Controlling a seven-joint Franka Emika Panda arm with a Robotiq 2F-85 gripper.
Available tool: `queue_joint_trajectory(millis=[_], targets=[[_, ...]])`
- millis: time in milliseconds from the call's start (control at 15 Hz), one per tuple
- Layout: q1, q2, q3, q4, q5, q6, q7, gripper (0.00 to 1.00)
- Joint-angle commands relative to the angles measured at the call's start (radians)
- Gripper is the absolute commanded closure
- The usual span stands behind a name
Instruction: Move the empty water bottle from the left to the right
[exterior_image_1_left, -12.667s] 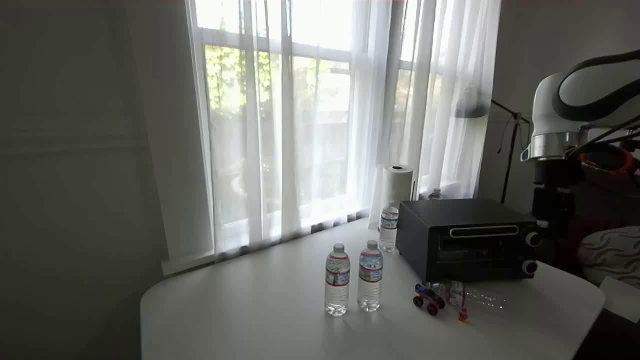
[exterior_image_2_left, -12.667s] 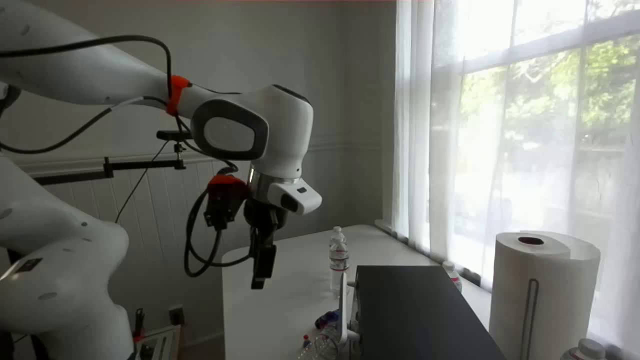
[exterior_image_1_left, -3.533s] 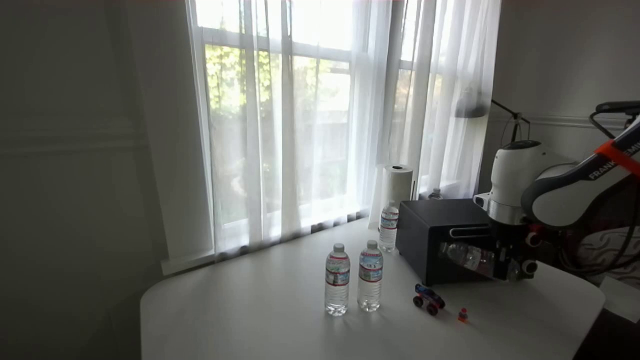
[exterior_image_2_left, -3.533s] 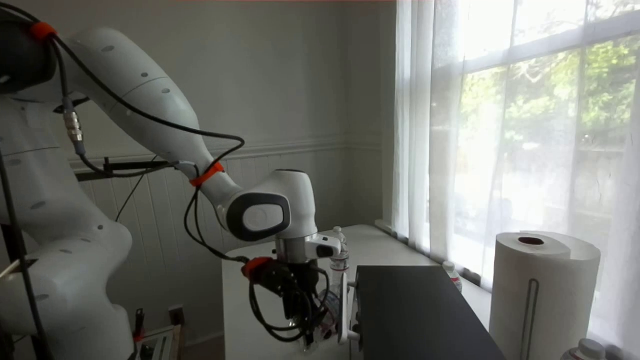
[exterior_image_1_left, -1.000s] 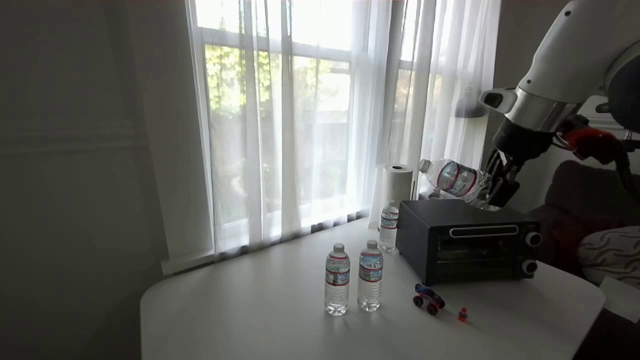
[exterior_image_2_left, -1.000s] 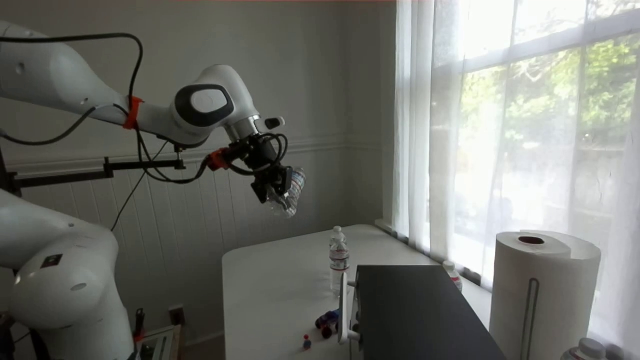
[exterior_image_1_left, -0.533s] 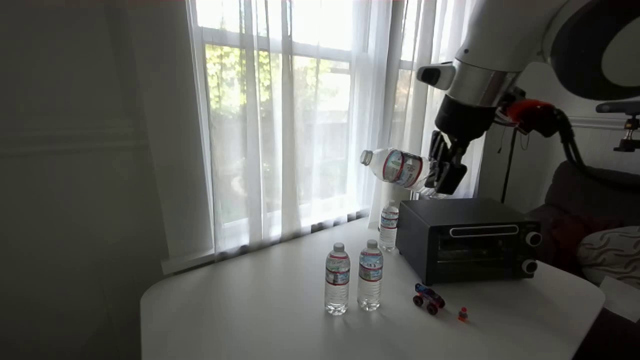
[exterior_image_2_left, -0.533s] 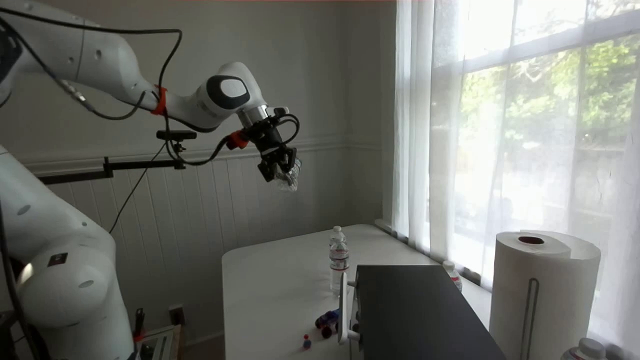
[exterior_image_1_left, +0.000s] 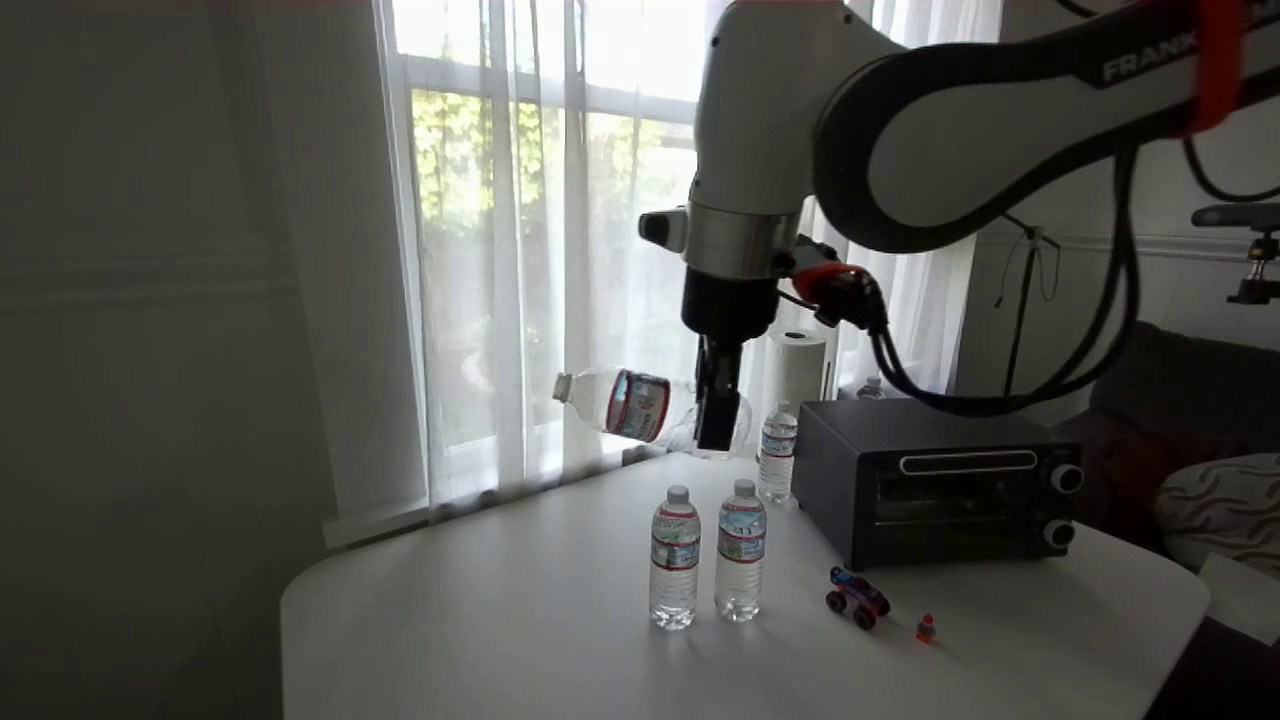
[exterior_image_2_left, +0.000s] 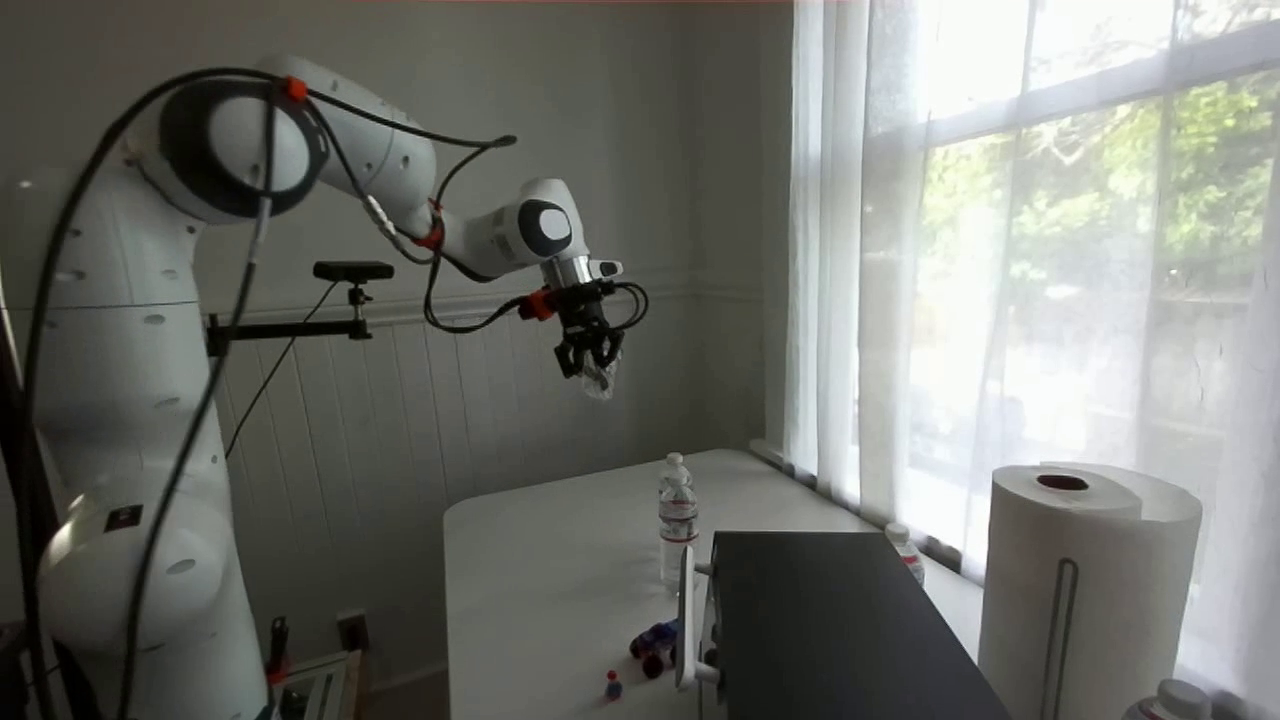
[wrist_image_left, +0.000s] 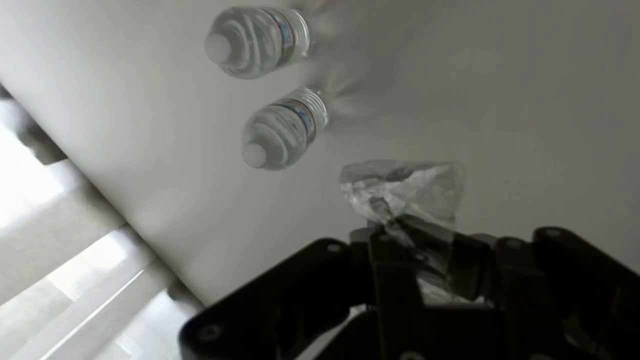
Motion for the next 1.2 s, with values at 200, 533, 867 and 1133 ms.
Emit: queue_joint_trajectory(millis=[200,533,867,1133], targets=[[0.126,0.383,-0.021,0.385,-0.011,-0.139,0.174,0.99],[0.214,0.566,-0.083,0.539,-0.005,-0.167,0.289,0.99],[0.262,0.668,-0.131,0.629,0.0,-0.198,0.34,0.99],[0.289,0.715,-0.166,0.675,-0.008,-0.263,0.38,0.99]])
